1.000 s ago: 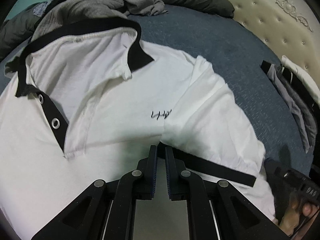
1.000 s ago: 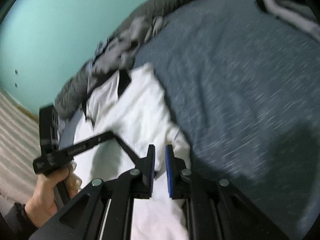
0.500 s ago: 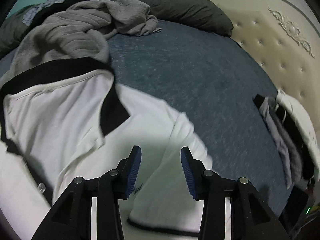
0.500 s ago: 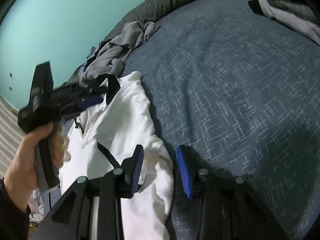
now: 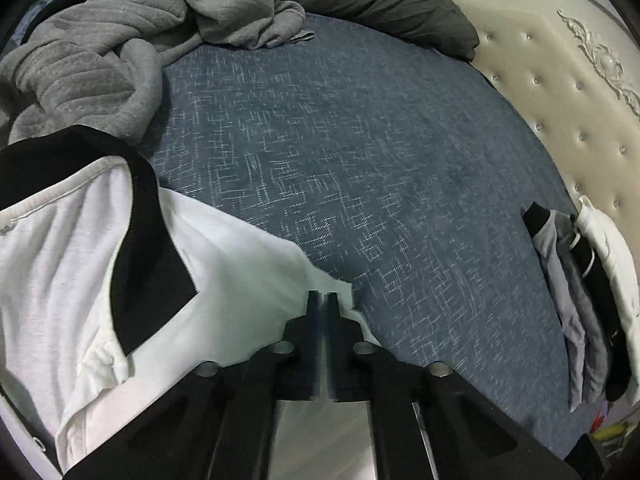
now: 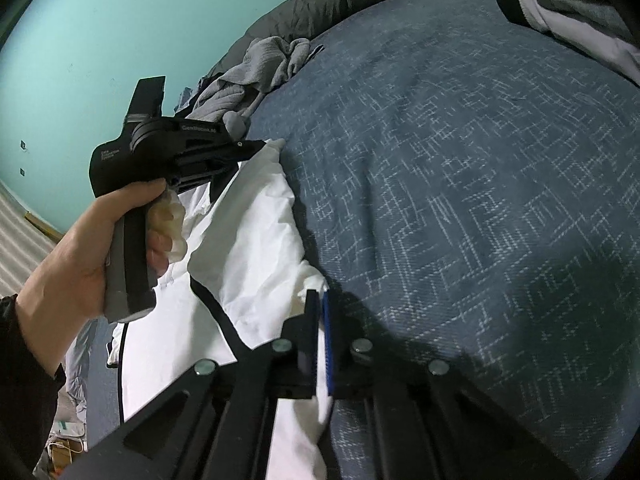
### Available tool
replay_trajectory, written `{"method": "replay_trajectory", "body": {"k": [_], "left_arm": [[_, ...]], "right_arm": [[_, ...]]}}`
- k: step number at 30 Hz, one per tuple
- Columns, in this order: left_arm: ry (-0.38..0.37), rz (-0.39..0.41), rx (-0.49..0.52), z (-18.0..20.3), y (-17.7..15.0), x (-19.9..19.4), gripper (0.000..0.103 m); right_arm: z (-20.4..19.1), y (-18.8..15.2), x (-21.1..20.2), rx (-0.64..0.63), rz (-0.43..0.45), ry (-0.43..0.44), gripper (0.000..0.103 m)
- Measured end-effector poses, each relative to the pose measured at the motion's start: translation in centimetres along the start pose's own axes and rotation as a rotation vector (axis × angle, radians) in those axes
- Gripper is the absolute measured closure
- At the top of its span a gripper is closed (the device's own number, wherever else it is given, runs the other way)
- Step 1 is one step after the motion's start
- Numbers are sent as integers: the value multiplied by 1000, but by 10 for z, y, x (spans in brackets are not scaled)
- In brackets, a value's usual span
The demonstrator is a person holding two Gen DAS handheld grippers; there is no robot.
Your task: Fold clothes
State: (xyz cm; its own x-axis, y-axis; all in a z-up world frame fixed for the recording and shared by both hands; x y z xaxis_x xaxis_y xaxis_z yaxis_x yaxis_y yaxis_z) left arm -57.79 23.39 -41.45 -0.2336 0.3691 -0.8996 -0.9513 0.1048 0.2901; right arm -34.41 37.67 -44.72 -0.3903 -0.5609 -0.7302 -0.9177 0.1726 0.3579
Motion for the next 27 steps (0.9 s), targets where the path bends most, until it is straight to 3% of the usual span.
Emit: {"method": "replay_trajectory", "body": {"k": [7,12,15,20,21,23,27], "left_arm": [[33,64,-39,-9,8,-12,102],[38,57,-51,-14,6,-10,102],[31,8,-30,-10,3,0,102],[38,18,-17,-12,-2,-6,101],[42,18,-12,-12,-4,-9,100],[54,27,-1,-13,-10,-19,82],[54,52,27,-14,-26,-38,73]], "right_arm": [[6,-2,-15,3,44,-40,102],[13,-6,-11,17,23,-63,102],[13,-6,-7,12,7,-77,102],[12,-8,-5,7,-5,-85,102],[12,-8,-5,5,-7,-86,102],[12,-8,-5,8,-7,-70,101],[13,-4,-17,32,36,-33,101]]}}
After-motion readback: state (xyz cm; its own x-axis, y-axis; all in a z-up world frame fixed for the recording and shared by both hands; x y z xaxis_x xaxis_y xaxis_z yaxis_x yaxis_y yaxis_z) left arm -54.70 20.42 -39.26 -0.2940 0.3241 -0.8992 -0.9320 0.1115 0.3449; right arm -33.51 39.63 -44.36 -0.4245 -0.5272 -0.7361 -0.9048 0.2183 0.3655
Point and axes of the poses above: each gripper's, at about its wrist camera, not at the fingertips, and x roughly the way its jaws point, z to its right, y to its top, the point moved 7 cm from there along x, roughly the way its jaws point, and after that the axes turned 10 degrees about -z, right-handed, at the moved point
